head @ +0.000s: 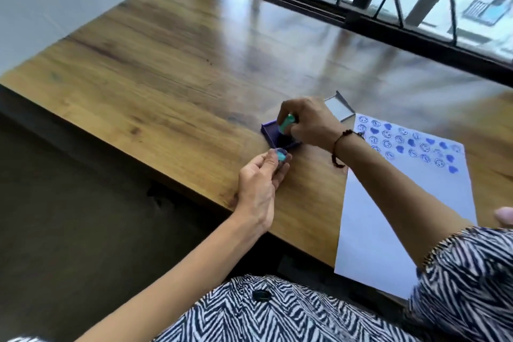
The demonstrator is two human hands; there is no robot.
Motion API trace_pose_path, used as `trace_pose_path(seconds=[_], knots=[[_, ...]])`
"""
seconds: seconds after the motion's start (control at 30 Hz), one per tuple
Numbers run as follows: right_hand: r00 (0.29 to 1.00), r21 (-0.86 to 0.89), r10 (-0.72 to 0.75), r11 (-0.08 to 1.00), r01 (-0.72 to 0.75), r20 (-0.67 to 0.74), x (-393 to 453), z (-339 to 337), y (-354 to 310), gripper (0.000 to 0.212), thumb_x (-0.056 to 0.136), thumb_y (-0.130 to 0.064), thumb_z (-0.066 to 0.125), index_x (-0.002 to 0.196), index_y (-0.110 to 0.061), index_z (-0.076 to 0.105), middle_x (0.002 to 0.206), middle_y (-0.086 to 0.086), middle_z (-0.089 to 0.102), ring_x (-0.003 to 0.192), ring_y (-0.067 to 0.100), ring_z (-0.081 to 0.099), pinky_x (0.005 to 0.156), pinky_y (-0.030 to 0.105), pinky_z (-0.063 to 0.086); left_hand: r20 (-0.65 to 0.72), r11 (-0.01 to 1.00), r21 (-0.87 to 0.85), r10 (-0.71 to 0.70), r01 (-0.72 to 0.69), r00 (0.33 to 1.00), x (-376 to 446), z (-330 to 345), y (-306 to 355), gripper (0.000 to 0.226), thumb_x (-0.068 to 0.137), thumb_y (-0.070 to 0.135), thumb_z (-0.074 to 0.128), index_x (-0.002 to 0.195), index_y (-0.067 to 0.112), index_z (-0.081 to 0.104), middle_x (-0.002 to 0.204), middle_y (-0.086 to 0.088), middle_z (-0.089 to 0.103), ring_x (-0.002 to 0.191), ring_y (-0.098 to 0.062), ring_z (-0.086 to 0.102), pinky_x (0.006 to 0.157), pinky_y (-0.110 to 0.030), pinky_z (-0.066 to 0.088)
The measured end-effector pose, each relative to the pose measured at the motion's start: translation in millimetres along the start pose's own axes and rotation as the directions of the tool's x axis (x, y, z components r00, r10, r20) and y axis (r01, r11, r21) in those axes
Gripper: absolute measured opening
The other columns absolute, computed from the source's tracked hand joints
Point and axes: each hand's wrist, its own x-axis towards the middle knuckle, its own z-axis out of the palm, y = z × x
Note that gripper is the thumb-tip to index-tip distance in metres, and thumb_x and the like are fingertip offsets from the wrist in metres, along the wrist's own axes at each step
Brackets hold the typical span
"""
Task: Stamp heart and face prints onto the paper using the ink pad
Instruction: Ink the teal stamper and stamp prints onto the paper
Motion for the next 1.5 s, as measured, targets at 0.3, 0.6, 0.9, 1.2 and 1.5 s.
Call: trace_pose_path(seconds=[0.3,0.6,0.9,1.2,1.5], knots=[[0.998,-0.056,-0.028,0.998,0.025,-0.052,-2,0,1,0.021,0.069,0.006,0.056,0.082,-0.003,0.069,0.09,0.02,0.067,0.082,0.035,0.06,0.061,0.028,0.037,0.0,1.0,-0.008,0.021,-0.021,1.0,2,0,-2,0.015,0.09,0.009,0.046,0.083,0.005,0.059,0.088,-0.01,0.059,0.085,-0.018,0.062,0.073,-0.017,0.053],[0.994,-0.228,-0.087,0.969,0.1,0.066,-3,1,-7,0.021,0.075,0.003,0.051,0.089,-0.004,0.065,0.102,0.019,0.061,0.09,0.037,0.057,0.067,0.036,0.042,-0.004,0.999,-0.001,0.04,-0.04,0.999,0,-1,-3,0.016,0.09,0.009,0.046,0.084,0.004,0.059,0.089,-0.01,0.06,0.084,-0.017,0.061,0.075,-0.018,0.053],[0.998,-0.234,-0.062,0.97,0.068,0.033,-5,6,-3,0.02,0.076,0.001,0.051,0.089,-0.006,0.064,0.101,0.017,0.062,0.091,0.036,0.057,0.069,0.036,0.048,-0.007,0.997,0.052,0.054,-0.053,0.999,-1,0,-3,0.016,0.09,0.009,0.045,0.084,0.005,0.059,0.089,-0.01,0.061,0.088,-0.019,0.059,0.075,-0.018,0.053],[0.881,0.487,0.347,0.859,-0.161,-0.321,-42,-23,28,0.011,0.071,-0.005,0.067,0.078,-0.013,0.069,0.055,-0.006,0.055,0.051,0.011,0.047,0.054,0.015,0.039,0.113,0.966,0.232,0.091,-0.115,0.989,-5,18,-12,0.017,0.091,0.012,0.044,0.085,0.009,0.06,0.087,-0.007,0.062,0.082,-0.016,0.062,0.071,-0.016,0.052],[0.704,0.175,0.556,0.823,-0.54,-0.441,-134,-62,122,0.02,0.076,-0.007,0.064,0.096,-0.005,0.067,0.092,0.019,0.069,0.089,0.033,0.062,0.077,0.026,0.039,0.555,0.599,0.674,-0.024,-0.432,0.831,-1,107,-89,0.017,0.091,0.027,0.044,0.089,0.016,0.056,0.082,-0.007,0.058,0.075,-0.02,0.051,0.074,-0.029,0.039]])
